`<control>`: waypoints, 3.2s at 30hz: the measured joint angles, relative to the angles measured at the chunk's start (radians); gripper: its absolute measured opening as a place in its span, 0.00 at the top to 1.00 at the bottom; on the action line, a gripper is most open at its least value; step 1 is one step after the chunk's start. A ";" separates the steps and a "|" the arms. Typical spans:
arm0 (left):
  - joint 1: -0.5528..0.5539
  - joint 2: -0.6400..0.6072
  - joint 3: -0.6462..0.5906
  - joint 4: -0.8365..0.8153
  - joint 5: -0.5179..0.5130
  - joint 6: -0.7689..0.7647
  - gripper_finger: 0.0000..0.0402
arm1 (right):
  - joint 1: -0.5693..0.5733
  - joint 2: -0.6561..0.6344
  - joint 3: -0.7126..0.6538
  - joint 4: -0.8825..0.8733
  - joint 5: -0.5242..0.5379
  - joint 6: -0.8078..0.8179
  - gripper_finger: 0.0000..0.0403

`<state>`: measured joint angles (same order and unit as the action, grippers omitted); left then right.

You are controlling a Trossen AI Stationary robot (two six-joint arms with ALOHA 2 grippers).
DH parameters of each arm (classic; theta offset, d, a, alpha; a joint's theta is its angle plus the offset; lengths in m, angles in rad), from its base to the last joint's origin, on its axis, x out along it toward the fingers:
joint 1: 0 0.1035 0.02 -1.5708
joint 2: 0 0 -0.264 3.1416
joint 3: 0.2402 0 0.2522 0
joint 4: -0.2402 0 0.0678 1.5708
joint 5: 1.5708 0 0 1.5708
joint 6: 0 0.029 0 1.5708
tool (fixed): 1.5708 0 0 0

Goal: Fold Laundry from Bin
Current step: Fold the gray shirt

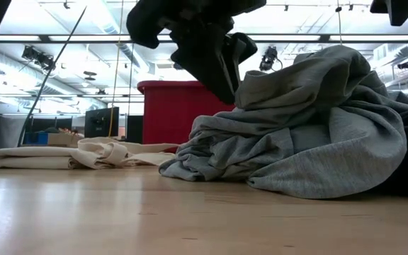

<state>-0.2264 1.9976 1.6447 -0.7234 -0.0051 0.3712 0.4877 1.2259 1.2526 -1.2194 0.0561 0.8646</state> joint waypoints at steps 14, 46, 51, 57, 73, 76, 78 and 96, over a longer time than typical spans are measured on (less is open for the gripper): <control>-0.011 0.037 0.000 0.060 0.004 0.077 0.77 | 0.000 0.000 0.000 0.015 0.004 0.027 0.40; 0.138 -0.084 0.000 0.362 0.212 -0.268 1.00 | -0.078 0.165 0.000 0.377 0.147 -0.134 0.37; 0.133 -0.085 0.000 0.368 0.208 -0.302 1.00 | -0.097 0.195 0.000 0.376 0.129 -0.140 0.41; 0.134 -0.126 0.000 0.368 0.204 -0.322 1.00 | -0.098 0.214 0.000 0.379 0.152 -0.158 0.68; 0.139 -0.133 0.000 0.371 0.260 -0.378 0.64 | -0.015 0.160 0.000 0.311 -0.142 -0.094 0.98; 0.140 -0.107 0.001 0.377 0.314 -0.376 0.54 | 0.007 0.162 0.000 0.294 -0.210 -0.083 0.99; 0.139 -0.083 0.001 0.383 0.337 -0.350 0.50 | 0.015 0.163 0.000 0.273 -0.223 -0.052 0.99; 0.260 0.063 0.018 0.484 0.386 -0.284 0.52 | 0.076 0.163 0.000 0.261 -0.216 0.065 0.99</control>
<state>0.0334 2.0603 1.6632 -0.2397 0.3806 0.0872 0.5632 1.3891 1.2530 -0.9581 -0.1604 0.9299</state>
